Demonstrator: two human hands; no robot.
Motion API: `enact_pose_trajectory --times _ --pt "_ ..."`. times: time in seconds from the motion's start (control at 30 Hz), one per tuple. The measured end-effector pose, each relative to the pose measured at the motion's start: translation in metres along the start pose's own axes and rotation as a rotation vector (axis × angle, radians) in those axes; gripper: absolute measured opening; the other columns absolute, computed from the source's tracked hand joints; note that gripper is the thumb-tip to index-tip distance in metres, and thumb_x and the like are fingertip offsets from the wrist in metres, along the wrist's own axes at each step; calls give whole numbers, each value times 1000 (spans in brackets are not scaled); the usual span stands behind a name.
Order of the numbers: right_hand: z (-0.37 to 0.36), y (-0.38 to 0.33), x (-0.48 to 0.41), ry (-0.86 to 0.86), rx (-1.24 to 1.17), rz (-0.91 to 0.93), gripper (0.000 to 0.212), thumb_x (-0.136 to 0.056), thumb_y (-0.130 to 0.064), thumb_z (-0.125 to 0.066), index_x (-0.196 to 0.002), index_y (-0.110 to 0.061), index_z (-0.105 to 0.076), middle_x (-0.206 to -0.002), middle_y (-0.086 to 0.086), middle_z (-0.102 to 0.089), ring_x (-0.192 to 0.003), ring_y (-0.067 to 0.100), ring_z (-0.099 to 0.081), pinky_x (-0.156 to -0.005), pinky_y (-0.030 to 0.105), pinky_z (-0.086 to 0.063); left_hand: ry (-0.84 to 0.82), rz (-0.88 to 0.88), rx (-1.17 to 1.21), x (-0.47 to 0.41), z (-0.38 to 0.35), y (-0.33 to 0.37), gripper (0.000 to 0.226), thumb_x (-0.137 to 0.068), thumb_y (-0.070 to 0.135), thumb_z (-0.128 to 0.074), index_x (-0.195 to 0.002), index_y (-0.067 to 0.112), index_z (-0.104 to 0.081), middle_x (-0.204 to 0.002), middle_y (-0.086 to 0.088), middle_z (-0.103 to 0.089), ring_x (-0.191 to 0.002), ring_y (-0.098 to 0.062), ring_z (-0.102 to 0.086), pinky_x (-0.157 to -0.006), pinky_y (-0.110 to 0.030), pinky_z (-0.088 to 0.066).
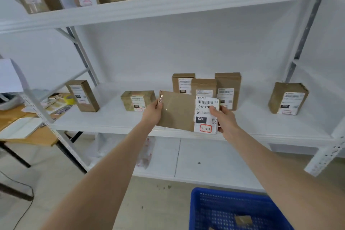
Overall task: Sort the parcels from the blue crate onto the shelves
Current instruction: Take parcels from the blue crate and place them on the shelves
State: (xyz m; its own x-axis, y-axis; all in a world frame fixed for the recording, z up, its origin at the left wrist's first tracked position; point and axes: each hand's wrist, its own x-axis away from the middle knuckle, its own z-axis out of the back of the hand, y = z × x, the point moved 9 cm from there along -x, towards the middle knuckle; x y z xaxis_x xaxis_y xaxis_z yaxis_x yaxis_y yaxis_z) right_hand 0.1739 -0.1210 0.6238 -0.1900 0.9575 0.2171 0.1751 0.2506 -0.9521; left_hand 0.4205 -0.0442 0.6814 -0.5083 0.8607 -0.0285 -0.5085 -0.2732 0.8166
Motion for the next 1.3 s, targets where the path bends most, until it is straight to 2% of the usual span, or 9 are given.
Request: enact_pose_trajectory --times 0.27,0.43,0.6,0.77,0.9,0.97,1.07,1.17,1.3 --pt "-179 52 -7 -25 105 22 32 -89 -5 -64 -118 -14 -58 -105 1 -69 -81 10 -66 -59 23 -49 36 68 -77 -63 142 -118 34 -94 4 -36 -120 2 -57 -116 -19 -61 -110 -37 -54 -92 -42 -46" --pt "-245 63 -26 -61 162 23 42 -85 -3 -68 -124 -13 -56 -106 2 -70 -91 19 -68 -88 44 -54 68 69 -40 -94 189 -149 53 -92 2 -36 -141 22 -39 -114 -14 -62 -106 -34 -56 -86 -38 -47" --pt "-294 67 -46 -143 188 43 53 -80 -5 -74 -123 -27 -50 -97 4 -67 -83 19 -67 -70 34 -55 121 129 -3 -118 213 -177 44 -88 4 -48 -132 11 -45 -116 -13 -60 -105 -31 -56 -85 -36 -47" --pt "-332 76 -67 -120 256 70 50 -72 -3 -80 -112 -22 -57 -100 3 -68 -96 27 -66 -88 46 -54 122 134 -62 -152 233 -196 48 -86 12 -60 -131 9 -44 -120 -11 -59 -110 -29 -56 -90 -39 -49" --pt "-360 84 -93 -56 331 105 51 -66 -9 -85 -108 -26 -59 -104 2 -70 -96 25 -67 -88 49 -54 -1 46 -230 -197 239 -205 64 -88 22 -59 -145 25 -29 -130 -7 -51 -112 -28 -54 -86 -33 -49" --pt "-375 87 -103 -9 368 120 50 -67 -9 -84 -108 -26 -59 -106 3 -69 -92 22 -66 -84 39 -55 -65 5 -340 -222 242 -213 65 -87 16 -56 -145 27 -31 -132 -8 -42 -107 -25 -52 -82 -31 -47" --pt "-402 96 -115 33 449 132 53 -70 -10 -83 -113 -26 -57 -100 -4 -65 -81 12 -62 -65 21 -47 -159 -54 -517 -258 247 -234 61 -83 9 -55 -141 23 -40 -136 -5 -35 -110 -26 -53 -86 -35 -50" --pt "-429 108 -129 94 529 121 60 -67 -19 -85 -119 -26 -56 -104 -6 -66 -88 15 -65 -77 30 -52 -230 -188 -646 -287 251 -247 61 -82 12 -61 -139 23 -41 -138 0 -35 -120 -24 -48 -92 -42 -49" --pt "-456 124 -135 168 570 130 48 -68 -18 -83 -104 -34 -55 -99 -7 -67 -91 16 -64 -83 37 -53 -291 -332 -752 -310 252 -258 69 -84 14 -62 -144 25 -32 -143 1 -35 -130 -21 -38 -94 -39 -47"
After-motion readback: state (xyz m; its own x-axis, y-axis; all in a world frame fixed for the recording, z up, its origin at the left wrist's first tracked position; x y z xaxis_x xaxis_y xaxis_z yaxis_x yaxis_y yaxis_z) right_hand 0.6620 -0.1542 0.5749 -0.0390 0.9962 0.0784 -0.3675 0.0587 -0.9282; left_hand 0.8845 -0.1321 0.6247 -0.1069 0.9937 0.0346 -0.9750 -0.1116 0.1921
